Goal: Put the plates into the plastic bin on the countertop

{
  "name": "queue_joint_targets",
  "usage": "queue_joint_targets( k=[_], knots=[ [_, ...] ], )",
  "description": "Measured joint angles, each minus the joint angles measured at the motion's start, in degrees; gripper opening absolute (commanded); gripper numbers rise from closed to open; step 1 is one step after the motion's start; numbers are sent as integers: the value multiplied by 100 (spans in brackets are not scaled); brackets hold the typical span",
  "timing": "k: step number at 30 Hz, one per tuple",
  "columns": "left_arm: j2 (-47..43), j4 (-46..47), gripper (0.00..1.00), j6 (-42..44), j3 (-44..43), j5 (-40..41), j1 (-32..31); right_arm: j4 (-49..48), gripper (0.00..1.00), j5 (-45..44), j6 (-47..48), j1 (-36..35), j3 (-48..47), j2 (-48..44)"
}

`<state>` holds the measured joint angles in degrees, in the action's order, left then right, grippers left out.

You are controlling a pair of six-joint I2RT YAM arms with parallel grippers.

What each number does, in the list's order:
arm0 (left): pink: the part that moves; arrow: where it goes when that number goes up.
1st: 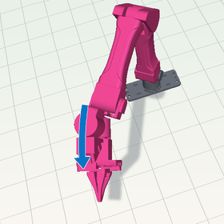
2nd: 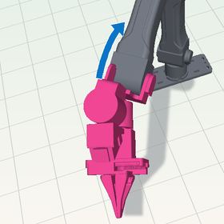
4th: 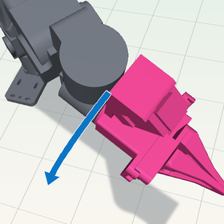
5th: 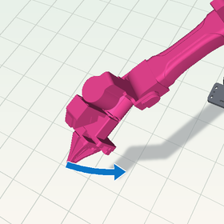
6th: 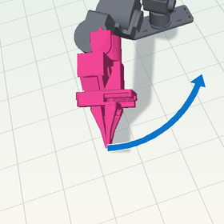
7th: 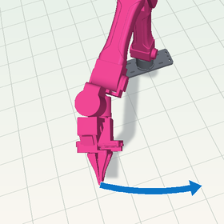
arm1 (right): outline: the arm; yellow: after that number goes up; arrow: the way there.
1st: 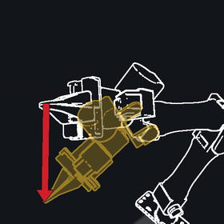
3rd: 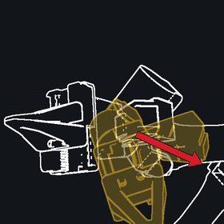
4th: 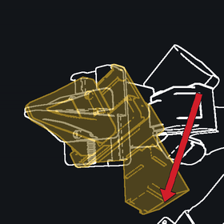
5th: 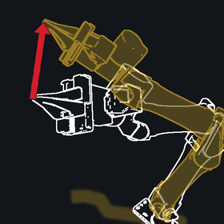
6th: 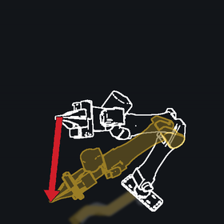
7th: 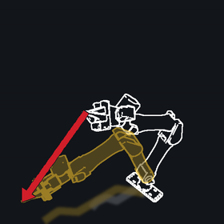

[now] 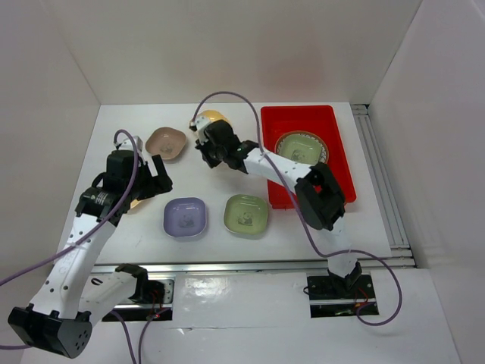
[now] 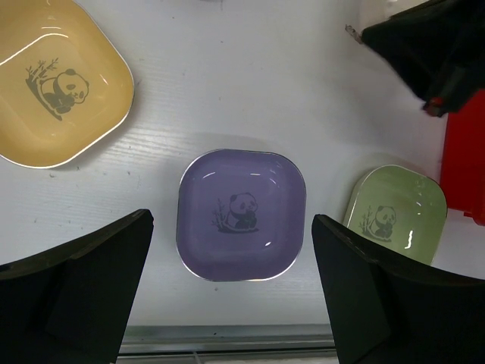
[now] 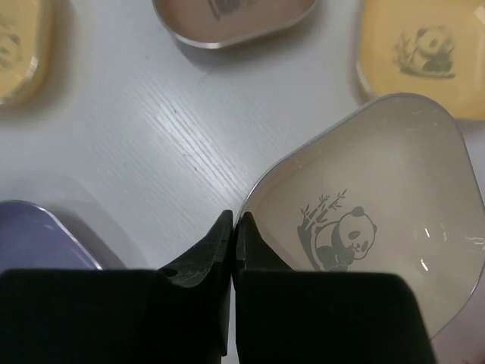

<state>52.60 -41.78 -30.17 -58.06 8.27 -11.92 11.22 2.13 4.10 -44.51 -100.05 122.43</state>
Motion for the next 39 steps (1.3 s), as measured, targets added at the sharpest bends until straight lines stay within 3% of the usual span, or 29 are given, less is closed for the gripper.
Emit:
queue_joint_targets(
  k=[7, 12, 19, 35, 36, 37, 39],
  knots=[
    [-26, 0, 100, -2, 0, 0, 0, 96, 0, -245, 343, 350, -149, -1331],
    [-55, -2, 100, 0, 0, -2, 0, 133, 0, -560, 693, 1434, 37, -1862],
    [-76, 0, 100, 0, 0, -7, 0, 271, 0, -787, 1285, 2688, 1515, -1941],
    [-76, 0, 100, 0, 0, -7, 0, 514, 1, 46, 2024, 2964, 2234, -2004],
    [-76, 0, 100, 0, 0, -7, 0, 511, 5, 42, 2022, 2946, 2269, -2004],
    [-79, 0, 100, 0, 0, -7, 0, 520, 17, 22, 1998, 2922, 2295, -2004],
    [-87, -2, 100, 0, 0, -7, 0, 525, 68, 4, 1912, 2859, 2323, -2004]
  ],
)
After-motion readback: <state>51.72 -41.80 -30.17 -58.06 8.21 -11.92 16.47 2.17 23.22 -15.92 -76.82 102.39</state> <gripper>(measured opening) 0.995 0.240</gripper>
